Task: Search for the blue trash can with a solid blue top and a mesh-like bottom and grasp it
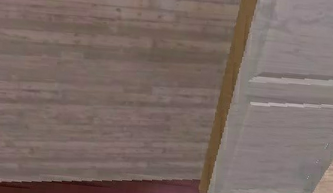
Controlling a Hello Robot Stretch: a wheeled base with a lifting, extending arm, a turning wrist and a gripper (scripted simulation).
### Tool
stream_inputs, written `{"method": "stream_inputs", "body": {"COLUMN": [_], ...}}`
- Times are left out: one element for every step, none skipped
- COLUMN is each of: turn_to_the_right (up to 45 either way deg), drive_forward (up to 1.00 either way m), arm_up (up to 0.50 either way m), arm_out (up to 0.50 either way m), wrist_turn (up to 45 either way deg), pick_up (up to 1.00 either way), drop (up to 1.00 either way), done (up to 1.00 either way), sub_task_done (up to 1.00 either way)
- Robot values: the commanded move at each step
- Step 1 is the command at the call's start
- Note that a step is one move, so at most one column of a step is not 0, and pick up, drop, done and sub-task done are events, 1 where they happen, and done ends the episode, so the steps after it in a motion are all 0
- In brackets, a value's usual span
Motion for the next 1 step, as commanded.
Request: {"method": "stream_inputs", "body": {"turn_to_the_right": [6.0], "drive_forward": [0.0], "arm_up": [0.0], "arm_out": [0.0], "wrist_turn": [0.0], "pick_up": [0.0], "drop": [0.0], "done": [0.0], "sub_task_done": [0.0]}}
